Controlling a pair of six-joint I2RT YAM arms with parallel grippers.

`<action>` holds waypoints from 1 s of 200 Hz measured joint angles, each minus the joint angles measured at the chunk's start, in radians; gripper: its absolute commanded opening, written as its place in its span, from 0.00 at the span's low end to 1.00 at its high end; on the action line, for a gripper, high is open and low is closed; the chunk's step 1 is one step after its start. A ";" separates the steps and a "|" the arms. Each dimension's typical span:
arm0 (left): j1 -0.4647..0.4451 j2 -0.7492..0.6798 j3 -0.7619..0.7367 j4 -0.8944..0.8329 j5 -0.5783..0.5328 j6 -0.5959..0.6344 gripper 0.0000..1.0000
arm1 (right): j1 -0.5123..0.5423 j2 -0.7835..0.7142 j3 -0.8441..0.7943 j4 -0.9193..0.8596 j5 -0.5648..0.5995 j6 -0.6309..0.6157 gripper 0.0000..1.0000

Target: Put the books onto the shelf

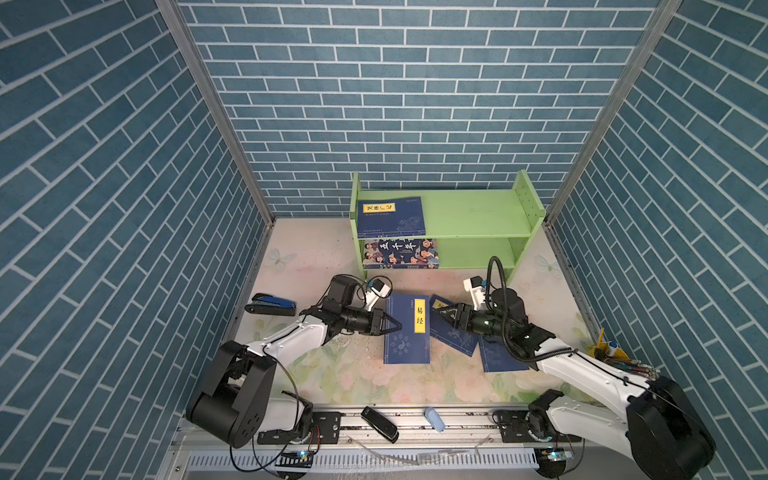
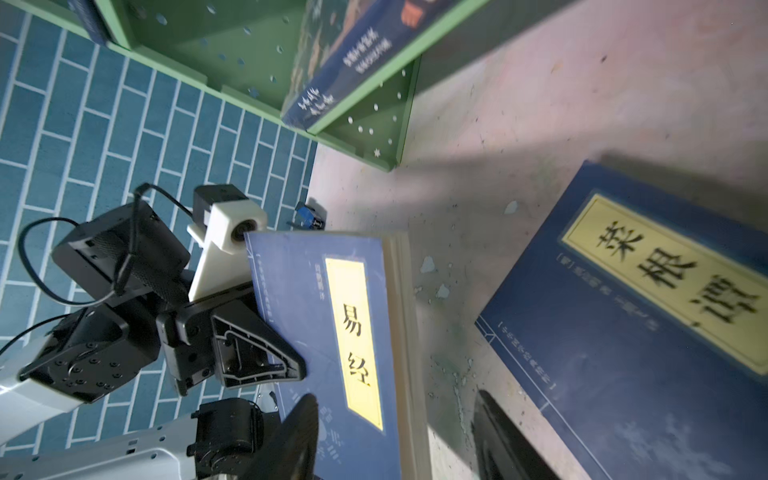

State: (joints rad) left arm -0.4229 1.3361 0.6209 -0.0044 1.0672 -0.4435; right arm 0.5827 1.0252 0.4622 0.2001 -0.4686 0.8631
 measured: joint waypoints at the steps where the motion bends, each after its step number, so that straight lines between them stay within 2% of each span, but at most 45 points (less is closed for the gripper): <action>1: 0.000 -0.001 0.000 -0.002 0.002 0.002 0.04 | 0.000 -0.004 0.000 -0.004 0.002 -0.001 0.60; 29: -0.016 -0.019 0.061 -0.103 0.068 0.074 0.05 | -0.013 -0.170 0.028 -0.180 0.058 -0.043 0.64; 54: -0.050 -0.020 0.181 -0.259 0.117 0.177 0.04 | -0.023 -0.283 0.079 -0.305 0.106 -0.072 0.65; 90: -0.132 -0.019 0.364 -0.534 0.166 0.377 0.04 | -0.032 -0.343 0.142 -0.432 0.144 -0.095 0.65; 139: -0.201 -0.020 0.513 -0.798 0.179 0.542 0.04 | -0.034 -0.421 0.231 -0.569 0.209 -0.130 0.67; 161: -0.202 -0.023 0.596 -0.865 0.173 0.591 0.04 | -0.034 -0.454 0.295 -0.605 0.246 -0.151 0.68; 200: -0.203 -0.036 0.745 -0.882 0.121 0.615 0.00 | -0.034 -0.531 0.377 -0.635 0.308 -0.184 0.75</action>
State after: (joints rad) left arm -0.6258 1.2999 1.3663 -0.8867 1.1885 0.1711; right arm 0.5484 0.4938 0.8394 -0.4351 -0.1604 0.6788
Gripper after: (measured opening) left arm 0.130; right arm 0.739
